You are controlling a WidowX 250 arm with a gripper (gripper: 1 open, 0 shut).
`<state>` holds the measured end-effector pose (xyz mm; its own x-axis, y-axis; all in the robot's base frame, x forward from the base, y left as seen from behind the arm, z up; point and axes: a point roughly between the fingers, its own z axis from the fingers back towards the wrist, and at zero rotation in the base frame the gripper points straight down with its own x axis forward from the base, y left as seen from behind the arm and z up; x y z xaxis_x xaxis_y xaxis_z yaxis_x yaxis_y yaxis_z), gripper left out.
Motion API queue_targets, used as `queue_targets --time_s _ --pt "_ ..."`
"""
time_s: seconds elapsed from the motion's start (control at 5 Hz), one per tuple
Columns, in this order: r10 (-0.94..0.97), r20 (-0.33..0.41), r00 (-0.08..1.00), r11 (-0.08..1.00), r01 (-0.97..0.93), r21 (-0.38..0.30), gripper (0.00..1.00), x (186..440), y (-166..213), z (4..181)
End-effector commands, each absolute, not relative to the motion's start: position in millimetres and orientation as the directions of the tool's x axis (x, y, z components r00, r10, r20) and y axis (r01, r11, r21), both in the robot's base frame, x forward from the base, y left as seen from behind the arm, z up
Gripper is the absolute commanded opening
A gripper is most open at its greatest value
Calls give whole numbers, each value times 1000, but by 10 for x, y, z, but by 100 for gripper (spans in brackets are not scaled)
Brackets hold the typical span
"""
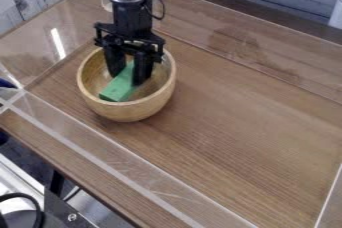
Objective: Remove the green block from inside the brown bowl and put it on the table
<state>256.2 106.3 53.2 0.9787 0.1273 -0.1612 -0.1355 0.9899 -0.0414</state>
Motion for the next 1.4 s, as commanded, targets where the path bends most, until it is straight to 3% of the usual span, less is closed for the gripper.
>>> queue_targets --time_s 0.0,0.2,1.0,1.2 --pt "146 -70 987 989 -147 -3 0 2661 1098 776" --pt "155 -60 986 988 -155 13 0 2663 1058 808" --pt "157 -1 988 975 -155 -157 0 2891 780 1276" --pt "155 -10 988 970 -155 -189 0 2955 669 1239"
